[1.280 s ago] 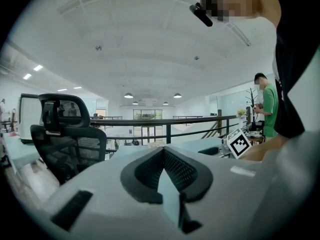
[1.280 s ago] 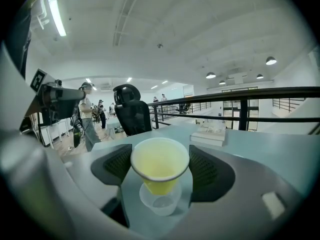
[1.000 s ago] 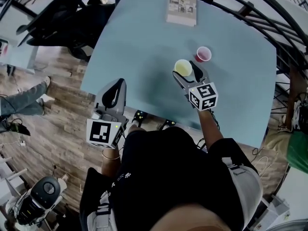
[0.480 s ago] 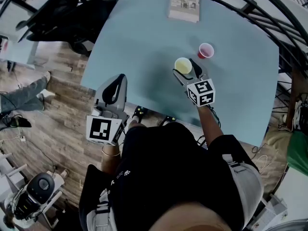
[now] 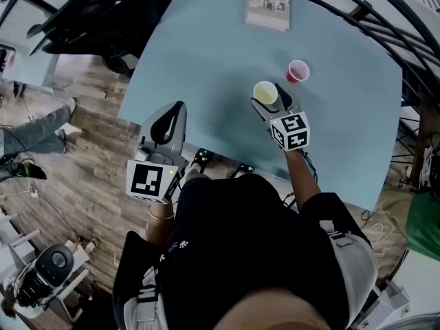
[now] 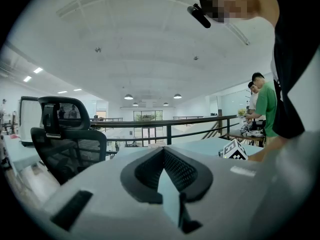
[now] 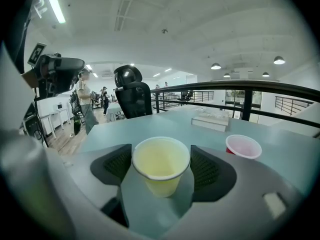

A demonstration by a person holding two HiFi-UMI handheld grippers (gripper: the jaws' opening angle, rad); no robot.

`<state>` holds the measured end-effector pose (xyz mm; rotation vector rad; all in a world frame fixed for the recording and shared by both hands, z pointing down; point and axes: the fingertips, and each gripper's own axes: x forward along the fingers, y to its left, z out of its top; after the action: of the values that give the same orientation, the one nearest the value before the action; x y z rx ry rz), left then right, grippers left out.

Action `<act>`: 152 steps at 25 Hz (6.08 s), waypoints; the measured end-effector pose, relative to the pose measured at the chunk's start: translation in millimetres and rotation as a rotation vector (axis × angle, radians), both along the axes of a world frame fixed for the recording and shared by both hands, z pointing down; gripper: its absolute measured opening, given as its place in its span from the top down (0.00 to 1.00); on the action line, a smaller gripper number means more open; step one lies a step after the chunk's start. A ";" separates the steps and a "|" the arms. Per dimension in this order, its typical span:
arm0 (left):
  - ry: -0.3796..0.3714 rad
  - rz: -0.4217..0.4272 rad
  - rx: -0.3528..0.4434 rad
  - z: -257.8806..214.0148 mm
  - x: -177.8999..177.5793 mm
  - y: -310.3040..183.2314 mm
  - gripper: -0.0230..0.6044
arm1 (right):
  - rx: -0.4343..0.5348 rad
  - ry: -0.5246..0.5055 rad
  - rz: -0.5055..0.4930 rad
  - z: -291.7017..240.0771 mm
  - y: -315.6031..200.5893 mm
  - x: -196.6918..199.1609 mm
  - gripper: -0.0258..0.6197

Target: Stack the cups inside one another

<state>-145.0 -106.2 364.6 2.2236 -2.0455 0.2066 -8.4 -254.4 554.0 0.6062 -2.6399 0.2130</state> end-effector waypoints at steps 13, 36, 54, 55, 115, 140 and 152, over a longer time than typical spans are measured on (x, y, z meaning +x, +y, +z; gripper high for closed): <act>0.020 0.099 0.027 -2.2 16.3 -29.4 0.99 | 0.029 -0.222 0.081 -65.9 -2.3 17.7 0.46; 0.050 0.425 0.041 4.1 90.3 -88.6 0.99 | 0.160 -0.338 0.393 -112.8 23.6 117.1 0.95; 0.041 0.382 0.033 7.6 89.5 -102.2 0.99 | 0.187 -0.260 0.378 -95.1 -45.5 118.7 0.80; 0.041 0.375 0.034 7.2 88.2 -102.9 0.99 | 0.185 -0.251 0.373 -91.8 -49.8 116.8 0.78; 0.075 0.234 0.016 18.7 37.2 -80.5 0.99 | 0.109 -0.245 0.260 -95.6 -72.2 55.3 0.44; 0.103 0.301 0.053 11.8 23.3 -79.8 0.99 | 0.027 -0.120 0.140 -42.7 -6.0 -4.5 0.44; 0.143 0.375 0.049 14.4 36.5 -90.6 0.99 | -0.043 -0.102 0.168 -30.9 6.9 -1.3 0.38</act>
<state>-108.5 -196.9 379.0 2.5529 -1.5678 0.0271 -9.7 -247.5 523.1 0.8238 -2.6741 0.3590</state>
